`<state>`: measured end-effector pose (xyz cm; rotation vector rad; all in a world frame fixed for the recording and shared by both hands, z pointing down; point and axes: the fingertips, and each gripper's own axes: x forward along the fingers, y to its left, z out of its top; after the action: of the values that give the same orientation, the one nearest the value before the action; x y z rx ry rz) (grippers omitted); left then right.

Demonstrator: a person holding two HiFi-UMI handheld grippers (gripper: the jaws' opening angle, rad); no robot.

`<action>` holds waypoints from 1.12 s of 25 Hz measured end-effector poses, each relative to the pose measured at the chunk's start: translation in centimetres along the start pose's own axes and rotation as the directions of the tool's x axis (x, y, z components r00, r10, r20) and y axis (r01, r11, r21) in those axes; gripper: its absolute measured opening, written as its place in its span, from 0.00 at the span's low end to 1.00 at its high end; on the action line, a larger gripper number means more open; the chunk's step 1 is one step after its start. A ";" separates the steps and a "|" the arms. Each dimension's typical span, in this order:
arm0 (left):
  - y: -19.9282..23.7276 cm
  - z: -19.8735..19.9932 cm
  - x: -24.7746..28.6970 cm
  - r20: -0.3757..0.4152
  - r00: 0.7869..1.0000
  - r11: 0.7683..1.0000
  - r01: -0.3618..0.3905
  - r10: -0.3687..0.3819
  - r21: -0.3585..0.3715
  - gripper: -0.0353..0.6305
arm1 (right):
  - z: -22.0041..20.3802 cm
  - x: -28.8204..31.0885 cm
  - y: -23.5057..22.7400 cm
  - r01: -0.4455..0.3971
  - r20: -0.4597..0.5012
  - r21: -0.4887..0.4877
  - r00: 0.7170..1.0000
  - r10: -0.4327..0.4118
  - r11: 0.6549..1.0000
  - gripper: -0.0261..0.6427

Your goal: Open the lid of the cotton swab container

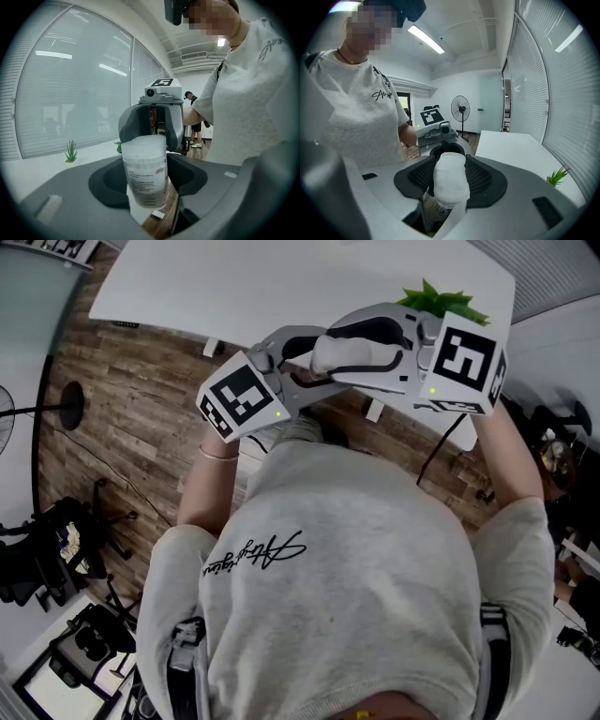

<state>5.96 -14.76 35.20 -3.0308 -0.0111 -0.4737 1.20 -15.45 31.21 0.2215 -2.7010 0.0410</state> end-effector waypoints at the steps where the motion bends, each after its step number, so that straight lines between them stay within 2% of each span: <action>1: 0.0 -0.1 -0.1 0.002 1.000 1.000 0.003 -0.003 -0.003 0.40 | -0.1 0.1 0.0 -0.006 -0.001 0.007 1.000 0.006 1.000 0.35; 9: 0.2 -0.1 -0.4 0.023 1.000 1.000 0.019 -0.019 -0.002 0.40 | 0.0 0.1 -0.4 -0.039 0.032 0.060 0.999 0.037 0.997 0.34; 12: 0.0 -0.8 0.1 -0.053 0.998 0.995 -0.007 0.013 0.101 0.38 | 0.7 -0.2 -0.6 -0.084 0.097 0.178 0.993 0.067 0.980 0.33; 13: 0.0 -1.0 0.3 -0.074 0.997 0.993 -0.009 0.017 0.114 0.38 | 0.7 -0.2 -0.7 -0.084 0.100 0.183 0.993 0.066 0.980 0.33; 16: 0.3 -0.7 0.2 -0.057 0.998 0.997 0.010 -0.005 0.075 0.38 | 0.8 -0.3 -0.9 -0.070 0.093 0.156 0.994 0.055 0.985 0.33; 20: 0.4 -0.7 0.1 -0.062 0.998 0.998 0.014 -0.010 0.066 0.38 | 0.9 -0.3 -1.1 -0.076 0.100 0.156 0.993 0.061 0.985 0.33; 23: 0.7 -0.8 0.1 -0.061 0.998 0.999 -0.015 0.017 0.040 0.39 | 1.1 -0.3 -1.1 -0.036 0.117 0.118 0.993 0.022 0.992 0.33; 28: 1.2 -1.1 -0.6 -0.062 0.997 0.999 -0.045 0.047 0.021 0.38 | 2.7 -1.0 -2.8 0.092 0.195 0.074 0.975 -0.105 0.993 0.30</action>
<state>5.04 -16.06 35.94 -2.9884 0.0571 -0.5607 1.41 -18.22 28.29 0.3984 -2.8855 0.0801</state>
